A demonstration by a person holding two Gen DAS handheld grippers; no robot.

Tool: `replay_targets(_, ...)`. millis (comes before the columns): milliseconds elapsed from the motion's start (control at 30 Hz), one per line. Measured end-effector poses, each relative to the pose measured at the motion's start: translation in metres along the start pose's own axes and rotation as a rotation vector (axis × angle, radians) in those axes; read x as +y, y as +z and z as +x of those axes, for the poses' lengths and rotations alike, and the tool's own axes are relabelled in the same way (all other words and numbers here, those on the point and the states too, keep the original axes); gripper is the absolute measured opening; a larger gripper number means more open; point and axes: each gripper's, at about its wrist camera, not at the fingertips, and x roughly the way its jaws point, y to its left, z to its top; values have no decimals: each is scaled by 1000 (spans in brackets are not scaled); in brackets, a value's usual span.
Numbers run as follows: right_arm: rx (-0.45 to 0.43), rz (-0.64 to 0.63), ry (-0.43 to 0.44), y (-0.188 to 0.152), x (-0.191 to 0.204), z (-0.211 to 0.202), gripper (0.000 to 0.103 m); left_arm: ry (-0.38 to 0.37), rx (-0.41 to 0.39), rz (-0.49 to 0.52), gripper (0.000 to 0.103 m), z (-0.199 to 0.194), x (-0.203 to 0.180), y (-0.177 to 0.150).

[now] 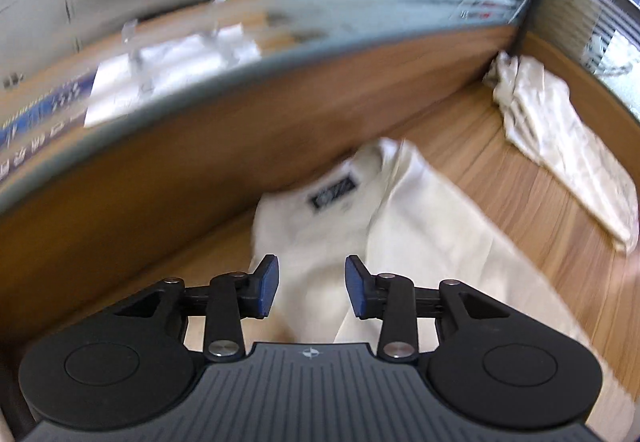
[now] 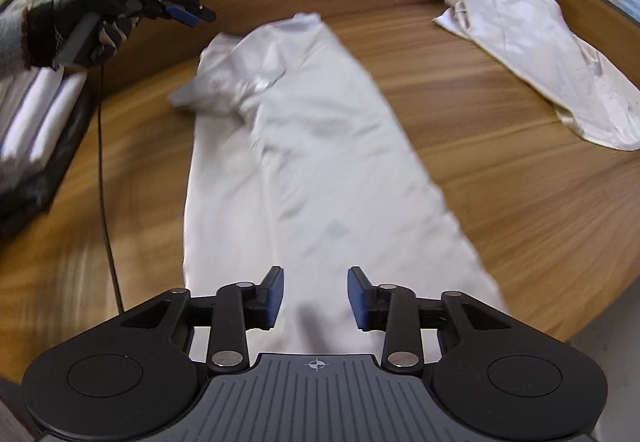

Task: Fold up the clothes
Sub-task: 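Move both open grippers to the shirt hem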

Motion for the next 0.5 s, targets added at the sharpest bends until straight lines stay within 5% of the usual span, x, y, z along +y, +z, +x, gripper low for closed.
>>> replay_targets(500, 25, -29, -51, -18, 14, 0, 38, -6, 84, -169, 48, 8, -5, -84)
